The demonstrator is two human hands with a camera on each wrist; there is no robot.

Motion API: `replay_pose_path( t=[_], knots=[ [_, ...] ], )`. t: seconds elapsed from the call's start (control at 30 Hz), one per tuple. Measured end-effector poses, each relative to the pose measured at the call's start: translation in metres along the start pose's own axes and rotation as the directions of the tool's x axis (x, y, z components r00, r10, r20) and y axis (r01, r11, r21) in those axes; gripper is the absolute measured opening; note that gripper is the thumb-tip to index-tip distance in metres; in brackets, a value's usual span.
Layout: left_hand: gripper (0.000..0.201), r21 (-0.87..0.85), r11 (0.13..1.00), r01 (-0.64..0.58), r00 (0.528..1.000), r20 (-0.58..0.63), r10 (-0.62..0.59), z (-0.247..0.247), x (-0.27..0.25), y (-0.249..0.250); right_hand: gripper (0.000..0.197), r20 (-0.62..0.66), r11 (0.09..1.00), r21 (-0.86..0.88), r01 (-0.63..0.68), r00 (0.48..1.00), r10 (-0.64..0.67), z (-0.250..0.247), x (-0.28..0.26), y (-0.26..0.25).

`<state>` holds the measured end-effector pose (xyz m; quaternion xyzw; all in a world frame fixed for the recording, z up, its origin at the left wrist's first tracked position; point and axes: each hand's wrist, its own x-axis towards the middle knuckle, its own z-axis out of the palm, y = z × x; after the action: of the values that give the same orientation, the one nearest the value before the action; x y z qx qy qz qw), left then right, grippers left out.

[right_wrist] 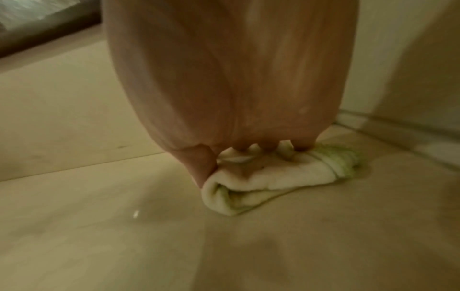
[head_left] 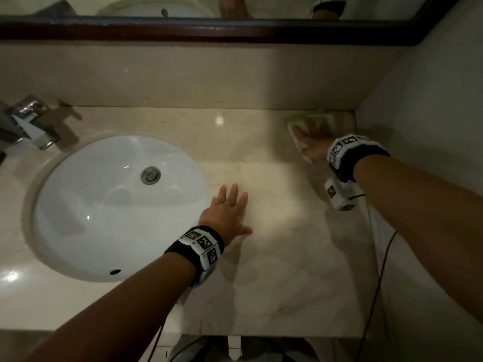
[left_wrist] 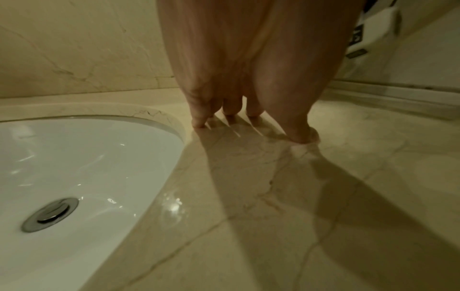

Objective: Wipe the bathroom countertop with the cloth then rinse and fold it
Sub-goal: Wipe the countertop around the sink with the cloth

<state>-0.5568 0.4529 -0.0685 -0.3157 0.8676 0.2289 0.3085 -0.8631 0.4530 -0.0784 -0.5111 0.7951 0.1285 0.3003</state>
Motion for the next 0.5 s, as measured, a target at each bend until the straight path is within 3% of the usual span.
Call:
replay_pose_path(
  t=[0.1, 0.17, 0.3, 0.5],
  knots=[
    [0.093, -0.006, 1.000, 0.000, 1.000, -0.012, 0.000, 0.000, -0.001, -0.001, 0.078, 0.103, 0.991, 0.076, -0.109, 0.990, 0.101, 0.005, 0.001, 0.035],
    [0.092, -0.014, 1.000, 0.004, 1.000, -0.019, -0.004, 0.000, -0.001, -0.001, 0.077, 0.073, 0.987, 0.075, -0.145, 0.988, 0.139, 0.015, 0.000, 0.038],
    [0.092, -0.009, 1.000, 0.001, 1.000, -0.027, -0.001, 0.001, -0.002, -0.001, 0.059, -0.020, 0.970, 0.146, -0.194, 0.980, 0.199, 0.036, -0.026, 0.009],
    [0.094, -0.015, 1.000, 0.008, 1.000, -0.021, -0.008, 0.003, -0.001, -0.004, 0.066, 0.083, 0.963, 0.187, -0.194, 0.980, 0.181, 0.057, -0.069, -0.017]
  ],
)
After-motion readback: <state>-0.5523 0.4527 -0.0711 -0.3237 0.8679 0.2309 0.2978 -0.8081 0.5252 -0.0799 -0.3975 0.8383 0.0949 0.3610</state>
